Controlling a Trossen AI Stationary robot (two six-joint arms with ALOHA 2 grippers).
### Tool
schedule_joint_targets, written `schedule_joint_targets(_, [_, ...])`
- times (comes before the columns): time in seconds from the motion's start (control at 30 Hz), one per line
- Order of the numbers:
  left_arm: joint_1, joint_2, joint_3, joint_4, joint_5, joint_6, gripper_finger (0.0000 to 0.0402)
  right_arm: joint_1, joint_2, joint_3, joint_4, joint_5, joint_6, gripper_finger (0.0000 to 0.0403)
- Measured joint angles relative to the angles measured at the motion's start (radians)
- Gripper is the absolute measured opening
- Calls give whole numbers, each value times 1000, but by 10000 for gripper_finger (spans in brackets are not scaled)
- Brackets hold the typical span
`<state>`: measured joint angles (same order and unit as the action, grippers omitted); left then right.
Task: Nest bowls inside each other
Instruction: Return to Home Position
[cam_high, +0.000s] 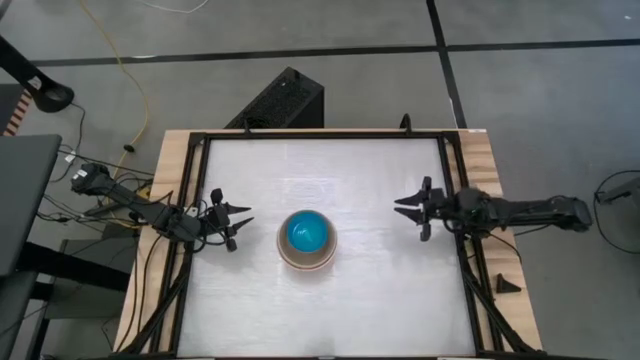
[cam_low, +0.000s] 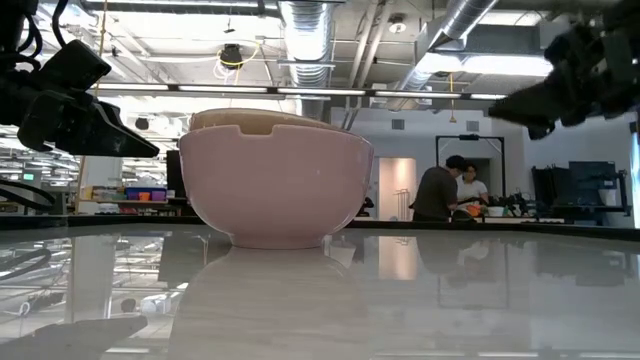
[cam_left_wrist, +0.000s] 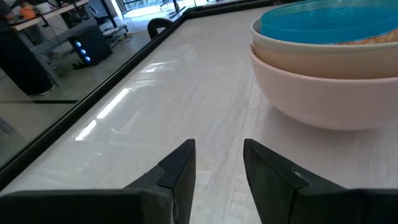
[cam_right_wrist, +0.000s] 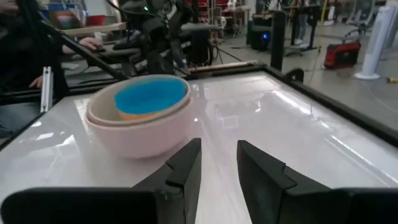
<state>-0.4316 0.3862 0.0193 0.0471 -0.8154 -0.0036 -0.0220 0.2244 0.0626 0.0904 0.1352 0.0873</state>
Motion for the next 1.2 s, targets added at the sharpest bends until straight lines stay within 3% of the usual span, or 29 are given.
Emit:
schedule_joint_targets(0.4, [0, 0, 0, 0, -1, 0, 125, -18, -115, -54, -16, -41, 47, 134])
schedule_joint_targets(1.2, [0, 0, 0, 0, 0, 0, 125, -19, -113, -56, -48, -32, 71, 134])
